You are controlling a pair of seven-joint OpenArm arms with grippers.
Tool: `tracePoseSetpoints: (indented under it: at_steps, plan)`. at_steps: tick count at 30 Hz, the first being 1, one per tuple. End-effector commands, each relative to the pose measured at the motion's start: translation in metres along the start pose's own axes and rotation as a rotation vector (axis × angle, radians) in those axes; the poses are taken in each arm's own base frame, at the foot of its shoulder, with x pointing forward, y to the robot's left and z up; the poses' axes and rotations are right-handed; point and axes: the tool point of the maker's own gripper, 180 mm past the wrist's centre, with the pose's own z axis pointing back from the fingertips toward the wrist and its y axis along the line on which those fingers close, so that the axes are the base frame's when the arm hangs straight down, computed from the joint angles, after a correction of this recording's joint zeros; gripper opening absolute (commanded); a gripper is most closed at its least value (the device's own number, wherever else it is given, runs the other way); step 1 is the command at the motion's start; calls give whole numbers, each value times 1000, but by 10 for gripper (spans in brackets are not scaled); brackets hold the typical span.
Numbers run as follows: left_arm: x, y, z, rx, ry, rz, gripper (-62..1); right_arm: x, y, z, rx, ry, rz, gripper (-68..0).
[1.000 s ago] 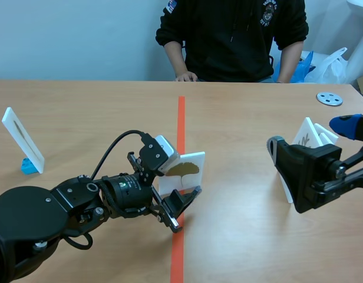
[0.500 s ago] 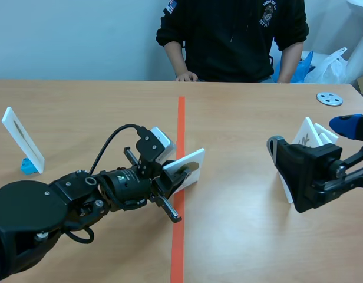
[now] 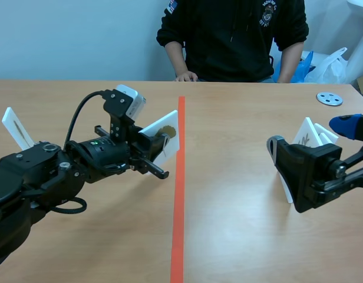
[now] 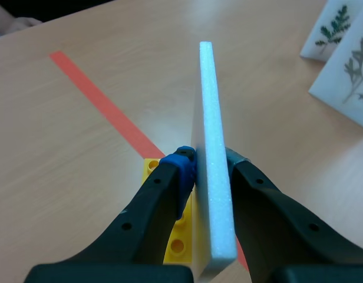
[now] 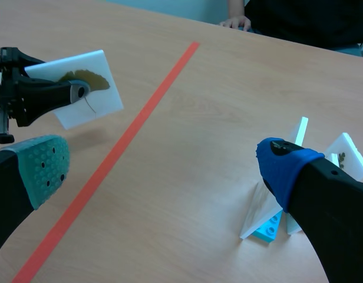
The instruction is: Sort the leaf by its shape. The table is split by an orange tape line. A compound leaf with several leaflets goes to the left side, a simple leaf with one blade goes to the right side. Return to the home posture when a red brick is placed on the table.
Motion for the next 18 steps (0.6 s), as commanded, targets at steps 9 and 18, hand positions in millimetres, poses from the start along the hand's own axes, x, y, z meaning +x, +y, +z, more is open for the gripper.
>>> tracePoseSetpoints:
  at_steps: [9,18]
  plan:
    - [-9,29,45,187,-33,134,-552,10,-3,-1,-6,-37,5,4]
    - [-18,86,95,433,-83,171,-552,11,-3,-1,-6,-44,5,4]
